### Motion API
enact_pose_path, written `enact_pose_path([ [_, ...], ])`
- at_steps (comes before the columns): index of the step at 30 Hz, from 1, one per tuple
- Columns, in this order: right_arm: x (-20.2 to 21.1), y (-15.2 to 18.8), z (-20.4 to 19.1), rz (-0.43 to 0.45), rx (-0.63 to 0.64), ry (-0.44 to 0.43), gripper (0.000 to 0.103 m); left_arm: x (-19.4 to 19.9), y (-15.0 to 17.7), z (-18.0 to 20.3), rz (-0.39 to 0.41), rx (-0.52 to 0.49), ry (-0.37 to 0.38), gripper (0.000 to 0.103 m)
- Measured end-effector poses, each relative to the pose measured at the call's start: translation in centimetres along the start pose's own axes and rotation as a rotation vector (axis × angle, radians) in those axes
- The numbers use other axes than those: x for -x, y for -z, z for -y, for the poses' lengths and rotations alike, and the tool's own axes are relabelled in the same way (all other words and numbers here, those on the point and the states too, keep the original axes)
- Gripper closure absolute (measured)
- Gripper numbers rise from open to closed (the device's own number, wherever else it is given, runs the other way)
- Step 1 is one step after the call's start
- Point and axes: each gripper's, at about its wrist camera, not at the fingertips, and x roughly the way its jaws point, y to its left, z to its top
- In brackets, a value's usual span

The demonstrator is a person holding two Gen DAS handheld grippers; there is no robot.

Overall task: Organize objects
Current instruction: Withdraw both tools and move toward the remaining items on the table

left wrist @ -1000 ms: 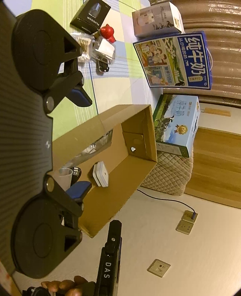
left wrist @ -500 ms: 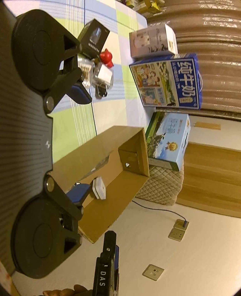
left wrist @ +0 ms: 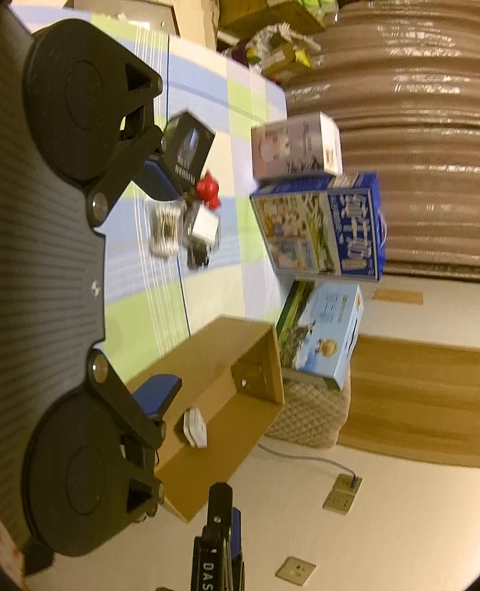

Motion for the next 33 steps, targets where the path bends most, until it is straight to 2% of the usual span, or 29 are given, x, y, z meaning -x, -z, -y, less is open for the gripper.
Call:
enact_pose_path([
  [8, -0.5, -0.6, -3.9, 0.012, 0.023, -0.071, 0.046, 3.5, 0.4, -6.5, 0.018, 0.033, -0.118, 0.001],
  [15, -3.4, 0.4, -6.5, -0.006, 0.011, -0.144, 0.040, 4.3, 1.2, -11.6, 0.002, 0.080, -0.206, 0.001],
  [23, -9.2, 2.9, -7.7, -0.079, -0.005, -0.166, 0.037, 1.0, 3.7, -14.6, -0.057, 0.119, -0.223, 0.001],
  [28, -13.6, 4.3, -9.1, -0.121, 0.057, -0.184, 0.037, -2.2, 5.3, -15.9, -0.100, 0.122, -0.229, 0.001],
  [33, -17.8, 5.5, -10.8, -0.126, 0.160, -0.177, 0.037, -6.4, 6.4, -17.5, -0.136, 0.159, -0.226, 0.001],
])
